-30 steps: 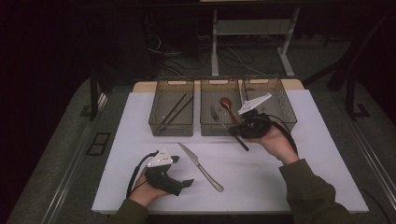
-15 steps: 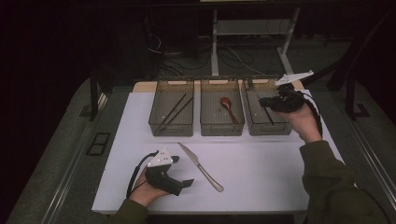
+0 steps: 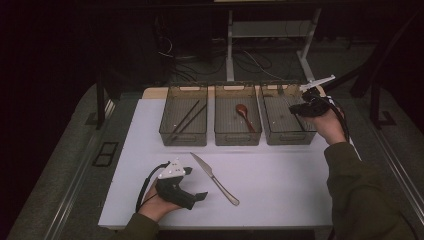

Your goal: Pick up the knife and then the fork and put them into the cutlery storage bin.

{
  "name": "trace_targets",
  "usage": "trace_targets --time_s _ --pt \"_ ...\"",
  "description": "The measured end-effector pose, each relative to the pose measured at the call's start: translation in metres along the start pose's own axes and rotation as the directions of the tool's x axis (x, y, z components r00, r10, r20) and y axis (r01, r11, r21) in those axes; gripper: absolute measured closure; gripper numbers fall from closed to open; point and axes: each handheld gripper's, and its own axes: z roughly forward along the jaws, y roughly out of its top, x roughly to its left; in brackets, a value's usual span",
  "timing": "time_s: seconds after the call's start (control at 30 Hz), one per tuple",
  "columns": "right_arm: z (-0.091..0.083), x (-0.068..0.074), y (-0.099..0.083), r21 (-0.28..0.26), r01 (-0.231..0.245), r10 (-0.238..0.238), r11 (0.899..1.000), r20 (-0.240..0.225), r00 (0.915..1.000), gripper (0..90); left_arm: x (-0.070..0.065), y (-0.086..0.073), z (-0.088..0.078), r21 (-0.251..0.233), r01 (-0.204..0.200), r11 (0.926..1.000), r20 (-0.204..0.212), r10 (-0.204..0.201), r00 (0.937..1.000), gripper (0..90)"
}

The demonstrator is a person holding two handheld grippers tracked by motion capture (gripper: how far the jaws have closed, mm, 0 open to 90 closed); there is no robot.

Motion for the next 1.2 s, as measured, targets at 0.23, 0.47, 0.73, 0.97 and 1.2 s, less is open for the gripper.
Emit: trace_targets --time_s 0.23,0.47,0.73,0.97,1.2 --pt "0.024 -0.007 -0.016 0.115 -0.03 0.029 0.993 0.007 0.9996 81.9 0.0 0.0 0.0 0.002 -0.002 1.0 0.002 0.002 1.0 0.0" --pt "0.018 -0.013 -0.025 0.038 -0.095 0.095 0.995 0.001 0.9954 60.5 -0.001 0.0 0.0 0.009 -0.005 0.9999 0.009 0.005 1.0 0.4" --pt "-0.016 0.001 -0.034 -0.142 -0.141 0.125 0.98 -0.12 0.9849 36.8 -0.004 0.002 0.002 0.017 -0.025 0.9995 0.042 0.024 0.9988 17.1" --pt "-0.038 0.031 -0.049 -0.243 -0.075 0.037 0.967 -0.158 0.9868 27.1 -0.006 0.004 0.004 0.024 -0.049 0.9985 0.082 0.047 0.9955 43.3" --pt "-0.045 0.061 -0.068 -0.281 -0.031 -0.021 0.959 -0.178 0.9839 24.4 -0.01 0.008 0.008 0.049 -0.071 0.9963 0.105 0.066 0.9922 74.3"
